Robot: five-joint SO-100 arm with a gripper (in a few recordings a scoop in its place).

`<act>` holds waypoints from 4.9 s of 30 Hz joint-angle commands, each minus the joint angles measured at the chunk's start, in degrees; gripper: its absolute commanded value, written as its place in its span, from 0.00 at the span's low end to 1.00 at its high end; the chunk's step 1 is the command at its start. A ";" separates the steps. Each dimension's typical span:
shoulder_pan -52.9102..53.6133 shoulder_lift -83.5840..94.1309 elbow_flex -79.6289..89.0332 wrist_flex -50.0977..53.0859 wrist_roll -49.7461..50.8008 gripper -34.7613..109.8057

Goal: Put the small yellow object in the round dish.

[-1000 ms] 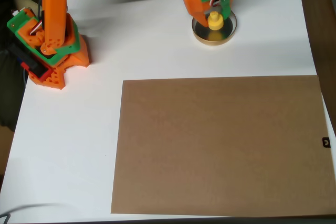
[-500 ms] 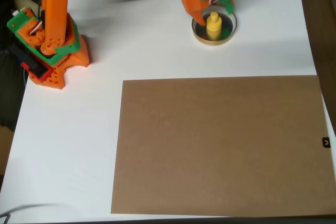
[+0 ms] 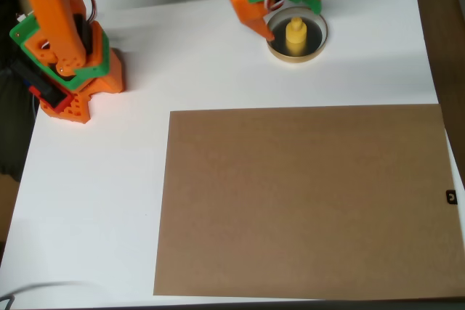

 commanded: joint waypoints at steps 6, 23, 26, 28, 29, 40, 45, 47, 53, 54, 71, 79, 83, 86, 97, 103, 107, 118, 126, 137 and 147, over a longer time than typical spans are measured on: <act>15.21 28.30 16.26 1.67 -8.53 0.42; 61.26 60.82 39.20 -8.53 -9.40 0.41; 65.83 66.71 44.03 -10.55 -7.03 0.43; 68.47 70.66 46.67 -11.51 -5.10 0.43; 69.70 72.25 47.64 -11.69 -3.96 0.43; 85.08 86.48 60.21 -15.73 4.57 0.42; 89.38 94.75 67.76 -16.17 8.70 0.42; 91.85 95.89 69.26 -17.23 10.81 0.42; 95.19 97.38 71.19 -17.75 13.45 0.41; 95.54 98.88 71.98 -17.49 13.36 0.41; 100.63 103.10 84.37 -20.65 15.03 0.28; 96.42 103.10 84.55 -21.45 13.71 0.24; 96.59 103.10 84.64 -21.80 13.71 0.24; 96.77 103.10 84.73 -21.80 13.80 0.24; 96.77 103.10 84.73 -21.80 13.80 0.24; 96.77 103.10 84.73 -21.80 13.80 0.24; 96.77 103.10 84.73 -21.80 13.80 0.24; 96.77 103.10 84.73 -21.80 13.80 0.24; 96.77 103.10 84.73 -21.80 13.80 0.24; 96.77 103.10 84.73 -21.80 13.80 0.24; 96.77 103.10 84.73 -21.80 13.80 0.24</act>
